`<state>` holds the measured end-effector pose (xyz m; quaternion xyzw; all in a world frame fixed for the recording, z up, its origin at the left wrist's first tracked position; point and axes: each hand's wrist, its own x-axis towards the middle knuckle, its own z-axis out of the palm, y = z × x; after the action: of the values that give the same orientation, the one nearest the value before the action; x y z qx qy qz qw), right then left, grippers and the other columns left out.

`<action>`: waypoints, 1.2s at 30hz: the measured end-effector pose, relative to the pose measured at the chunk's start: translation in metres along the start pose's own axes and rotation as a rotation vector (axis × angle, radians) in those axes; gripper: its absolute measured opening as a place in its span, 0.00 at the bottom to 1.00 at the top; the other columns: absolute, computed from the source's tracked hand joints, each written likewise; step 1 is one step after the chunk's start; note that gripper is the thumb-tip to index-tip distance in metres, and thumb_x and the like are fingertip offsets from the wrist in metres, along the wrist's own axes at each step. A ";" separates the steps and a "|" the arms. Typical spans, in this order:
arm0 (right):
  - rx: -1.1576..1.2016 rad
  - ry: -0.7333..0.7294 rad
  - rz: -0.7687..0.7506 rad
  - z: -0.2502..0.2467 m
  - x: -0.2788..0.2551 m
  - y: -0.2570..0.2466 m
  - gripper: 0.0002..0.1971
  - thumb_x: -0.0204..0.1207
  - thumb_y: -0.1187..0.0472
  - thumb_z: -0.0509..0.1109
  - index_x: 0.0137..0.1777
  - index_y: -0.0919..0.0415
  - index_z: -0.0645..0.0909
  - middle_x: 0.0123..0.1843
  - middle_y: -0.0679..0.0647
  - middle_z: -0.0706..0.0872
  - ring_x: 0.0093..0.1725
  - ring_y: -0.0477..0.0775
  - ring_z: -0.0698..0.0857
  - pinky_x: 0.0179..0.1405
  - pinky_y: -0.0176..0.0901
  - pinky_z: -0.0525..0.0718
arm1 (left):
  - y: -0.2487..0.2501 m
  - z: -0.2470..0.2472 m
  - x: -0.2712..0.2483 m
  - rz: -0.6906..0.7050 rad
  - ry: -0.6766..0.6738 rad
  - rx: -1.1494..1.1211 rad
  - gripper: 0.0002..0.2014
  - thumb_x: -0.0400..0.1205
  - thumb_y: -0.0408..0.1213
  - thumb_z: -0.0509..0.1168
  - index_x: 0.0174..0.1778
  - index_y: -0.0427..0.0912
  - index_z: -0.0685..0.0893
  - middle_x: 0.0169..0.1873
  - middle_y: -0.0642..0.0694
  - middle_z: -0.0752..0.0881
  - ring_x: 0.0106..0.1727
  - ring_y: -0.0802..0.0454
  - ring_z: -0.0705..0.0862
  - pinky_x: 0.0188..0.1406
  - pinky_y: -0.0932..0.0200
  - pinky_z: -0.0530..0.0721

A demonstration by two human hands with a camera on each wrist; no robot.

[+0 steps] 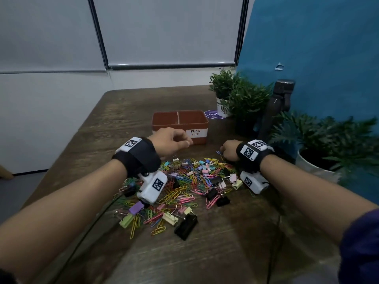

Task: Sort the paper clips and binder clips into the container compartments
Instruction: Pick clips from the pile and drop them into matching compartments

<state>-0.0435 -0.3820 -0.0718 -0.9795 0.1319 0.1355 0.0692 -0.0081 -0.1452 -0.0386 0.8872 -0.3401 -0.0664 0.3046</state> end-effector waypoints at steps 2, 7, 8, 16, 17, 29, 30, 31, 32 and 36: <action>0.041 -0.013 -0.070 0.002 -0.010 -0.006 0.22 0.82 0.68 0.58 0.74 0.57 0.80 0.74 0.55 0.81 0.70 0.59 0.81 0.69 0.49 0.80 | -0.004 0.000 -0.011 -0.026 0.006 0.014 0.05 0.84 0.46 0.67 0.51 0.54 0.87 0.48 0.62 0.87 0.48 0.68 0.82 0.50 0.64 0.80; 0.183 0.048 -0.202 0.000 -0.026 -0.001 0.28 0.79 0.75 0.59 0.74 0.52 0.79 0.71 0.51 0.84 0.70 0.52 0.81 0.71 0.45 0.79 | -0.004 -0.002 -0.028 -0.073 -0.031 0.118 0.06 0.83 0.46 0.67 0.53 0.56 0.87 0.45 0.61 0.85 0.44 0.63 0.83 0.36 0.71 0.74; 0.179 0.093 -0.212 -0.003 -0.027 0.002 0.25 0.80 0.72 0.62 0.74 0.52 0.80 0.71 0.51 0.84 0.70 0.51 0.82 0.70 0.42 0.78 | -0.003 -0.002 -0.030 -0.073 -0.038 0.139 0.06 0.84 0.47 0.66 0.54 0.56 0.87 0.45 0.61 0.85 0.45 0.62 0.83 0.37 0.71 0.74; 0.103 -0.013 -0.169 -0.002 -0.016 0.000 0.27 0.69 0.50 0.82 0.69 0.49 0.84 0.63 0.48 0.87 0.55 0.49 0.84 0.52 0.42 0.82 | -0.008 0.003 -0.020 -0.115 -0.137 0.232 0.09 0.84 0.47 0.66 0.58 0.53 0.85 0.44 0.62 0.82 0.44 0.69 0.77 0.36 0.74 0.70; 0.059 -0.009 -0.178 0.001 -0.015 -0.003 0.26 0.70 0.51 0.82 0.69 0.50 0.84 0.63 0.48 0.87 0.55 0.49 0.84 0.51 0.42 0.82 | -0.008 0.004 -0.017 -0.123 -0.153 0.247 0.09 0.84 0.47 0.66 0.58 0.53 0.85 0.44 0.63 0.82 0.46 0.67 0.79 0.39 0.71 0.72; 0.289 0.135 -0.255 -0.013 -0.015 -0.004 0.06 0.75 0.63 0.78 0.47 0.50 0.90 0.43 0.47 0.90 0.43 0.46 0.89 0.43 0.41 0.88 | -0.007 0.022 -0.012 -0.155 -0.327 0.364 0.20 0.75 0.43 0.77 0.63 0.53 0.84 0.56 0.56 0.85 0.48 0.59 0.82 0.47 0.63 0.76; 0.351 0.139 -0.263 -0.016 -0.015 -0.004 0.06 0.76 0.63 0.77 0.48 0.51 0.90 0.41 0.47 0.90 0.40 0.45 0.89 0.40 0.39 0.88 | -0.006 0.023 -0.011 -0.158 -0.347 0.388 0.21 0.74 0.44 0.78 0.63 0.54 0.84 0.55 0.57 0.85 0.48 0.58 0.83 0.47 0.62 0.76; 0.400 0.133 -0.270 -0.018 -0.017 -0.005 0.06 0.78 0.63 0.75 0.49 0.51 0.90 0.41 0.47 0.90 0.37 0.45 0.88 0.38 0.38 0.88 | -0.005 0.023 -0.011 -0.159 -0.356 0.409 0.21 0.74 0.45 0.78 0.63 0.55 0.85 0.54 0.57 0.85 0.48 0.58 0.83 0.46 0.62 0.76; 0.425 0.123 -0.276 -0.020 -0.017 -0.006 0.06 0.79 0.63 0.74 0.50 0.52 0.90 0.40 0.47 0.90 0.35 0.46 0.87 0.36 0.39 0.88 | -0.004 0.024 -0.010 -0.156 -0.353 0.425 0.20 0.73 0.46 0.79 0.61 0.55 0.86 0.53 0.57 0.86 0.48 0.58 0.83 0.45 0.62 0.76; 0.586 0.009 -0.259 -0.016 -0.017 -0.005 0.09 0.85 0.67 0.65 0.57 0.61 0.86 0.36 0.54 0.83 0.29 0.48 0.81 0.28 0.37 0.84 | -0.004 0.031 -0.009 -0.095 -0.347 0.467 0.14 0.71 0.47 0.79 0.51 0.54 0.89 0.44 0.58 0.86 0.46 0.58 0.83 0.42 0.60 0.79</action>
<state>-0.0542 -0.3756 -0.0512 -0.9271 0.0399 0.0772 0.3646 -0.0226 -0.1523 -0.0666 0.9236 -0.3512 -0.1513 0.0261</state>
